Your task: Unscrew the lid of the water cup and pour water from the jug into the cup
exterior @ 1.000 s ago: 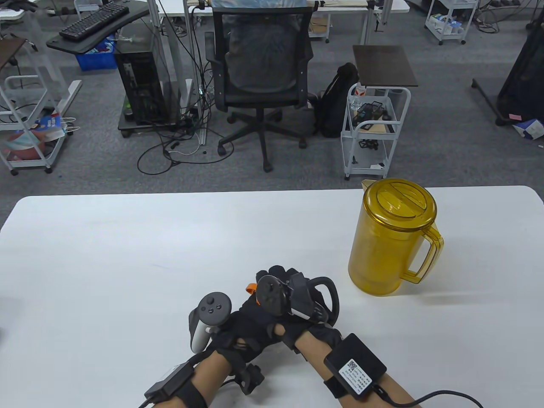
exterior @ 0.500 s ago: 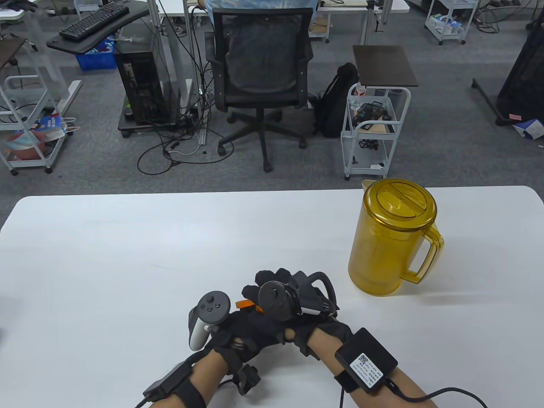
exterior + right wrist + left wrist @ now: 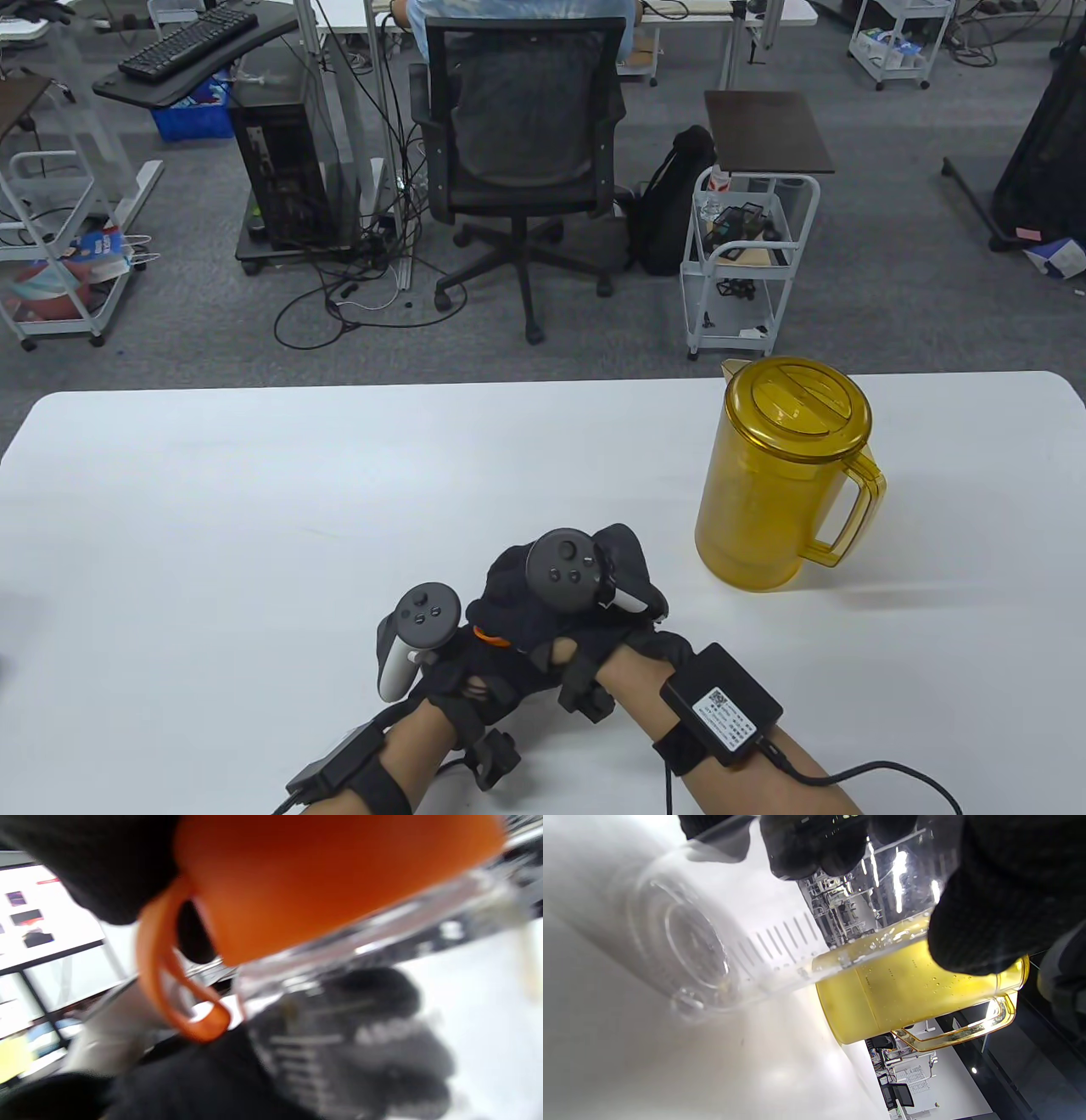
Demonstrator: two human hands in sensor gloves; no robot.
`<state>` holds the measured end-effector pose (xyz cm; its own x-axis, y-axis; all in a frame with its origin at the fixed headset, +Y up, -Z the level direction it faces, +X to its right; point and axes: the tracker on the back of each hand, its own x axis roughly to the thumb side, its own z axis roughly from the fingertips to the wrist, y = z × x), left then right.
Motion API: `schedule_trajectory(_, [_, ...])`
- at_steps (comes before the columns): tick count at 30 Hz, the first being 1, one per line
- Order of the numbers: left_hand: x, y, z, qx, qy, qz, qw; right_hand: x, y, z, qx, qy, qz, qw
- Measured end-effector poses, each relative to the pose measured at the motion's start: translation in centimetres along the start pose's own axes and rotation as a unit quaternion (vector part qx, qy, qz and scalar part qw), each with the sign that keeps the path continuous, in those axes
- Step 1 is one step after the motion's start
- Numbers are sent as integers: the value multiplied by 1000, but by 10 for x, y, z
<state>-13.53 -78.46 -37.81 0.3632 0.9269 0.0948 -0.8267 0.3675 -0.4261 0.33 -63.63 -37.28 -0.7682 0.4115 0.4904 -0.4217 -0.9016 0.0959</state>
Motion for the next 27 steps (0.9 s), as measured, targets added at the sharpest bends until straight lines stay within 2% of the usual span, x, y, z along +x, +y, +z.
schedule_trajectory(5, [0,0,0,-1,0,0,1000,2,-2,7,-3,64,109,992])
schedule_trajectory(12, [0,0,0,-1,-1,-3,1000,0,-11,15,16,106,165,980])
schedule_trajectory(20, [0,0,0,-1,-1,-4,1000,-3,-16,8,91,33,122,988])
schedule_trajectory(27, [0,-1,0,-2,-1,-3,1000,-3,-19,3,187,-73,96,975])
